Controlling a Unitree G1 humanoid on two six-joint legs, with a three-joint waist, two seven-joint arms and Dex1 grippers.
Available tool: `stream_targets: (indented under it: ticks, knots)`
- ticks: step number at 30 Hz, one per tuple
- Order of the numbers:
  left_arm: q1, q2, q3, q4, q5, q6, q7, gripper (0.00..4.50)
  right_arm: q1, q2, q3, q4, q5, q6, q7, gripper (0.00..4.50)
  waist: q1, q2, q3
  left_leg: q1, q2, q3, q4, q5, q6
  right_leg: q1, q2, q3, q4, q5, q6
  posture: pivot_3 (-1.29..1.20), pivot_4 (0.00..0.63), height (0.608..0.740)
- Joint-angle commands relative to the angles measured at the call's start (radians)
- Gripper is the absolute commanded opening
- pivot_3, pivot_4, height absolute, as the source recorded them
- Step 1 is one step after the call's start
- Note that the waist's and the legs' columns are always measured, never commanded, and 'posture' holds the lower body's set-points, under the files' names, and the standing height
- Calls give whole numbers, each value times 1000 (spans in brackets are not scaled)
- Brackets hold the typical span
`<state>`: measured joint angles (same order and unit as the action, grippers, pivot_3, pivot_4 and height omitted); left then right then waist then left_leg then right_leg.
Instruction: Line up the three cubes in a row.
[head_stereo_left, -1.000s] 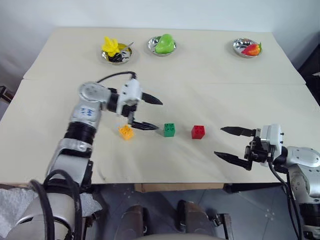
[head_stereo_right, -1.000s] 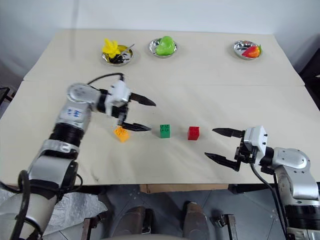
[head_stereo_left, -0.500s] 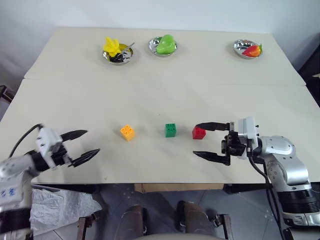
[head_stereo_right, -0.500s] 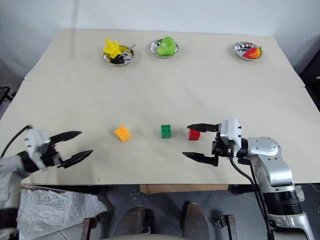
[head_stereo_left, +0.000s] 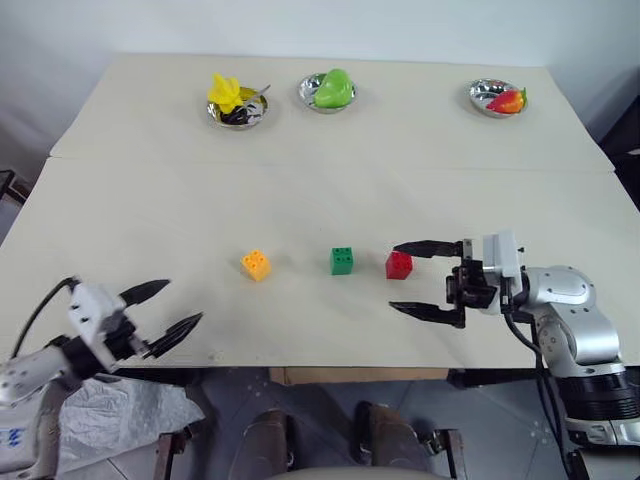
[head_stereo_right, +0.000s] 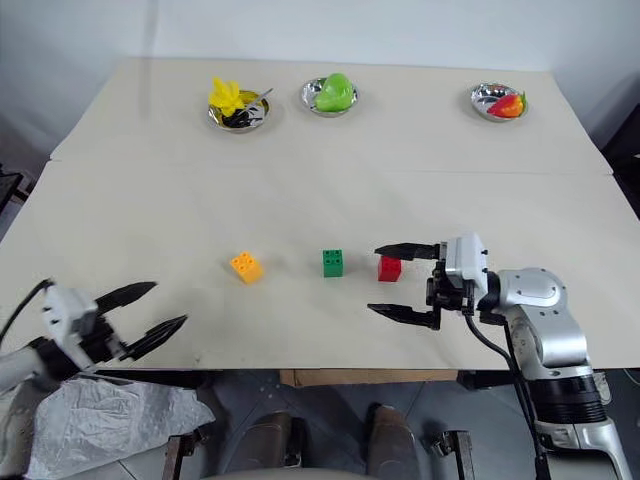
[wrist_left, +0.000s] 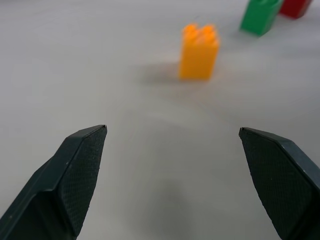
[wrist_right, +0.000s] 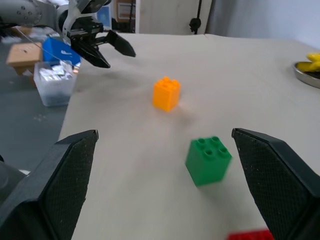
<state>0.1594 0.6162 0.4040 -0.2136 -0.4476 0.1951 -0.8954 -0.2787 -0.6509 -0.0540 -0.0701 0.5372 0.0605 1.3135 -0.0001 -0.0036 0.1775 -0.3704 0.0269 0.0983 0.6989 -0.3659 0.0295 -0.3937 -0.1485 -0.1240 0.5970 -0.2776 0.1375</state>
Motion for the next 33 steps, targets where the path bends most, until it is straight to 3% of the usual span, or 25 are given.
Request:
stream_targets:
  ticks: [1,7,8,11,18,22,25,29,33]
  knots:
    - [-109,-24,-108,29,42,12,46,4494,23,-18,-30,-19,-7,-27,-1,4500,1,0,0,0,0,0,0,0,0,0,0,0,0,0,0,0,150,740]
    - [-267,-79,-243,185,141,-16,112,4494,70,-23,-45,-60,-8,-27,-32,4500,-4,1,0,1,-3,3,0,0,0,0,3,1,0,0,0,0,150,740]
    - [-286,-89,-252,205,151,-40,117,4318,78,-23,-49,-69,-6,-23,-42,4500,-4,1,0,1,-3,4,0,0,0,-1,3,1,0,0,0,0,150,740]
    - [-313,-113,-259,233,121,-42,95,3653,98,-24,-56,-86,-8,-21,-61,4500,-1,1,0,1,-1,4,0,0,0,-1,3,1,0,0,0,0,150,740]
    - [-390,-102,-290,316,113,-98,-8,1468,145,-26,-69,-120,-5,-16,-97,4500,11,1,0,1,1,4,1,0,0,0,3,2,0,0,0,0,150,740]
    - [-506,-40,-333,418,117,-154,-190,1457,184,-45,-98,-136,10,-9,-102,4500,21,1,0,0,-1,4,2,0,0,-1,3,1,0,0,0,0,150,740]
    - [-647,-8,-414,586,199,-268,-310,1457,221,-65,-133,-132,21,-9,-95,4500,26,1,0,0,-3,7,2,0,0,-1,4,1,-1,0,0,0,150,740]
    - [-892,-56,-491,904,275,-433,-428,1457,287,-91,-192,-125,35,-3,-89,4500,30,1,0,-1,-5,11,2,0,0,0,4,0,-1,0,0,0,150,740]
    - [-1026,-99,-515,1128,317,-509,-489,1457,320,-86,-212,-152,36,0,-113,4500,18,0,0,-1,-6,13,1,0,1,0,4,0,-3,1,1,0,150,740]
